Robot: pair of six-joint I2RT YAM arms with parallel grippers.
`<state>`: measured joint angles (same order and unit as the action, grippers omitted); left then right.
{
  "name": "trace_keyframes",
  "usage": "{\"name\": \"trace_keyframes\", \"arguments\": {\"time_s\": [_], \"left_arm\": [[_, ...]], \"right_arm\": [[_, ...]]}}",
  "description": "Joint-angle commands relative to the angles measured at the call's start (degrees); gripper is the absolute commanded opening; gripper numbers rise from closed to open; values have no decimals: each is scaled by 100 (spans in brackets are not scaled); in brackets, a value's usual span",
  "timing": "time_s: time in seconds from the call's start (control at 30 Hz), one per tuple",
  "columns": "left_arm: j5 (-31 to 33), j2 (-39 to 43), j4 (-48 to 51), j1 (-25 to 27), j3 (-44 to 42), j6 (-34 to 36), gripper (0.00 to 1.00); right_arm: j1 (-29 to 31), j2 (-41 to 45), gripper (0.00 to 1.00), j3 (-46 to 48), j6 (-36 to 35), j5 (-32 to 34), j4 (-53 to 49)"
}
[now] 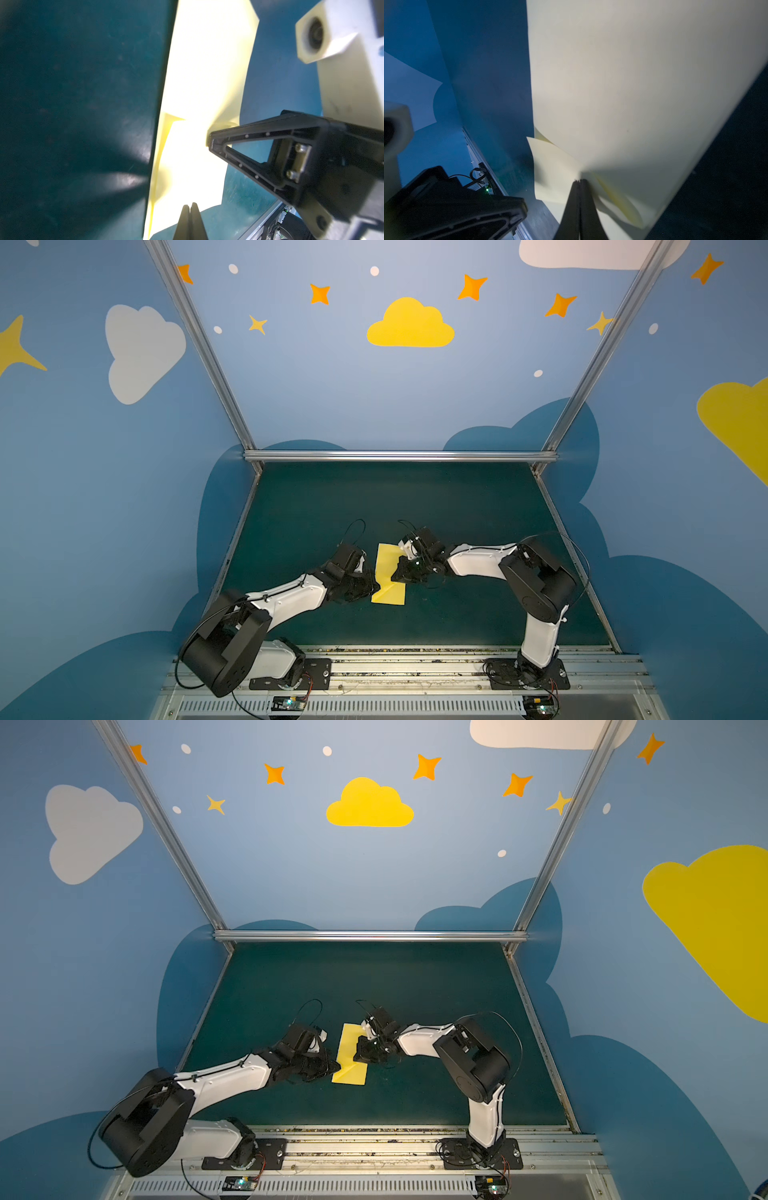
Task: Fold a paper plane with a square sheet of paper (fold left side to right side)
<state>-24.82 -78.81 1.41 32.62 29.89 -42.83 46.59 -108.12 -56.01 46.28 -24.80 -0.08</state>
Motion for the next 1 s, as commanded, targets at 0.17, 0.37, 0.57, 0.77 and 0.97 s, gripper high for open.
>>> {"name": "trace_keyframes", "arguments": {"time_s": [0.17,0.37,0.57,0.77,0.97], "left_arm": [[-16,-462,-359,34,-191,145,4],[63,-542,-552,38,-495,49,4],[117,-487,-589,60,-559,-16,4],[107,-429,-509,89,-465,-11,4],[44,-103,203,65,195,294,4]], "right_arm": [[-59,-245,0,365,-178,320,-147],[-316,-128,0,609,-275,291,72],[-754,55,0,917,-456,307,121],[-1296,347,0,1141,-668,296,-79],[-1385,1063,14,1262,-595,98,-261]]}}
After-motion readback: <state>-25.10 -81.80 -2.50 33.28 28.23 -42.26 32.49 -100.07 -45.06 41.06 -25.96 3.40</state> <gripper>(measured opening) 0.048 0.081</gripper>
